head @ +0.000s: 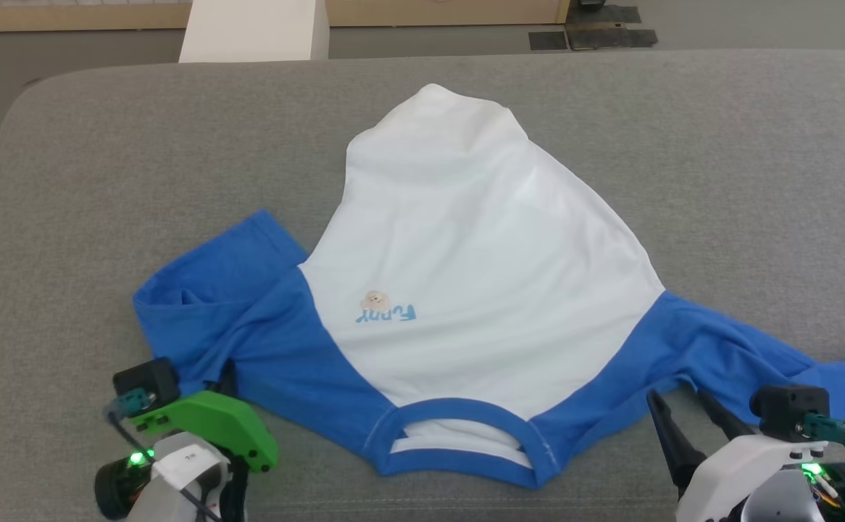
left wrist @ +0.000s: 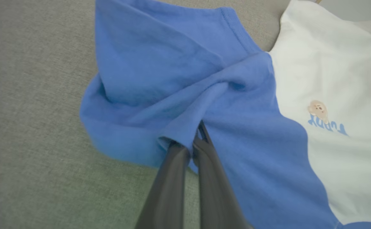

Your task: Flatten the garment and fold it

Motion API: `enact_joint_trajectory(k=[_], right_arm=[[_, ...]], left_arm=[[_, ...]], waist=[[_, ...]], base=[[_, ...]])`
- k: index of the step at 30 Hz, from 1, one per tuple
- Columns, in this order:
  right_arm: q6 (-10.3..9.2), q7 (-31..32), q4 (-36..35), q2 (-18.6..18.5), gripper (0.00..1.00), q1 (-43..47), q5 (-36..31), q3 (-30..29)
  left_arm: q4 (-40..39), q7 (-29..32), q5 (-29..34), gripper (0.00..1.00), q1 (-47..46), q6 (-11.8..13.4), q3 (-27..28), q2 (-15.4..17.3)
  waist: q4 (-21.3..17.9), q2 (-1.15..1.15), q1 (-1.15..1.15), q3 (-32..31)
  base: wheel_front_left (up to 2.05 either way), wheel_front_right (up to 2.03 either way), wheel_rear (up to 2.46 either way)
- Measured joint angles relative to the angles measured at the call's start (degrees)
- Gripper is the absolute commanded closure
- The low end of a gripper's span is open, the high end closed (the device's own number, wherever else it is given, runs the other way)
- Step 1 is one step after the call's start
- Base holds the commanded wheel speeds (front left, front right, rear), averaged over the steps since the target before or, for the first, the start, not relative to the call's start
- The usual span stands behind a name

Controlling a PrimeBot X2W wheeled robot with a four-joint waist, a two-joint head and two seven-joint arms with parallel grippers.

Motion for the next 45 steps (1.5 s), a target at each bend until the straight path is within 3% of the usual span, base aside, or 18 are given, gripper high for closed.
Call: enact_joint_trajectory(k=[6,26,27,28,29,30,37,42,45], right_arm=[[0.0,6.1,-0.7,0.5,0.0,1.4,0.3,-1.0],[0.0,8.1,13.1,0.7,0.0,-8.4,3.3,-6.0],[0.0,8.1,13.7,0.7,0.09,-8.9,3.0,-6.2],[0.0,8.4,14.2,0.6,0.57,-9.5,2.7,-6.3],[0.0,8.4,14.5,0.6,0.84,-9.8,2.4,-6.3],[0.0,8.5,14.8,0.6,1.0,-10.1,2.0,-6.3],[0.0,10.6,12.3,0.7,1.0,-8.1,0.7,-7.7],[0.0,11.8,4.3,0.8,1.0,-4.3,0.5,-9.4],[0.01,13.2,-2.7,0.8,1.0,-3.9,0.3,-10.2]], left_arm=[[-2.8,-0.4,-0.3,1.0,2.3,0.2,0.5,1.0],[-4.5,-1.2,-0.6,1.0,2.1,0.2,-0.7,0.6],[-4.4,-1.2,-0.6,1.0,2.1,0.2,-0.8,0.6],[-4.4,-1.3,-0.6,1.0,2.1,0.2,-0.8,0.6],[-4.4,-1.3,-0.6,1.0,2.1,0.2,-0.9,0.6],[-4.4,-1.3,-0.6,1.0,2.1,0.2,-1.0,0.6],[-4.2,-2.0,-0.8,1.0,2.1,0.2,-1.0,0.5],[-7.1,-2.7,-1.6,1.0,2.2,-0.5,-0.2,0.7],[-12.0,-2.8,-5.1,1.0,2.2,-2.6,1.2,0.7]], waist=[[1.1,0.0,0.0,0.2],[2.9,0.0,0.0,3.1],[3.0,0.0,0.0,3.2],[3.1,0.0,0.0,3.3],[3.1,0.0,0.0,3.3],[3.2,0.0,0.0,3.3],[3.5,0.0,0.0,2.3],[3.1,0.0,0.0,0.8],[2.6,0.0,0.0,-0.1]], base=[[0.0,0.0,0.0],[0.0,0.0,0.0],[0.0,0.0,0.0],[0.0,0.0,0.0],[0.0,0.0,0.0],[0.0,0.0,0.0],[0.0,0.0,0.0],[0.0,0.0,0.0],[0.0,0.0,0.0]])
